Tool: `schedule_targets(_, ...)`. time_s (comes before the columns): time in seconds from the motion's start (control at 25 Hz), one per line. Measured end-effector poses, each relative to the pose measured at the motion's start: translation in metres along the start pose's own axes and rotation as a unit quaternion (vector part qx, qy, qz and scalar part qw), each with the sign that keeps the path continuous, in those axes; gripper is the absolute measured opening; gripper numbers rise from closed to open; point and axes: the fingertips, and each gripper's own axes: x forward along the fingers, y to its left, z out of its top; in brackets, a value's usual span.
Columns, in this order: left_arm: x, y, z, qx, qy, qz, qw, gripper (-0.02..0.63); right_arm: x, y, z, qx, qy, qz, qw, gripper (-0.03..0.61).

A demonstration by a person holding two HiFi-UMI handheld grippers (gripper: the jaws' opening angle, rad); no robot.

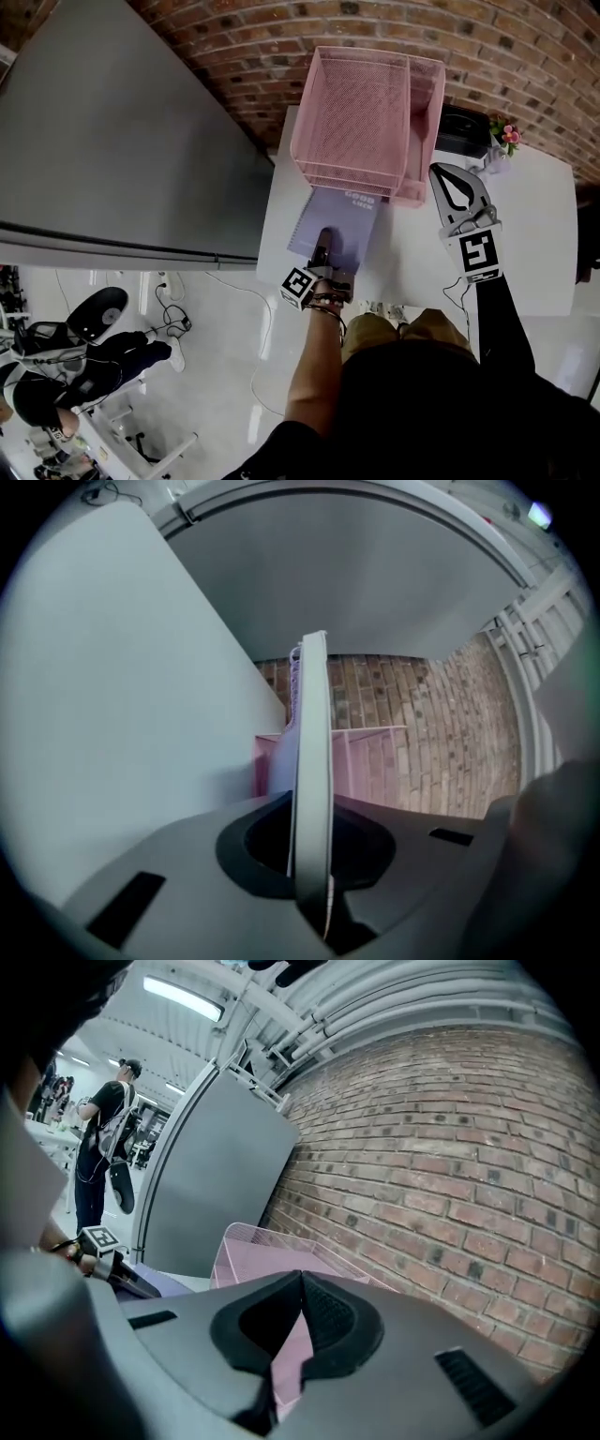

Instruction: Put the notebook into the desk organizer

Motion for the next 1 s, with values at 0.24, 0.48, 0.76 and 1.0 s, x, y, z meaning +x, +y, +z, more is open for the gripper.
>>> schedule_targets(0.24,0.005,0.033,0.001,0.050,0.018,0.122,0.9911,0.040,-0.004,-0.003,0.005,-0.001,0.000,-0.015,1.000,0.021)
schedule_targets(0.48,0.006,0.045,-0.003,0.140,0.064,0.203,0.9671,0.052,0.000,0.001,0.005,0.004,0.002,-0.021,1.000,0.021)
schedule_targets(0.76,0.027,0.008,-0.032,0.259,0.181,0.114,0.9418,0.305,0.006,0.006,0.002,0.008,0.008,-0.031,0.999,0.021)
schedule_targets(1.0,0.024,-0.010,-0.089,0.356,0.337,0.037,0.8707,0.342,0.003,0.003,-0.002,0.004,0.016,-0.040,0.999,0.021)
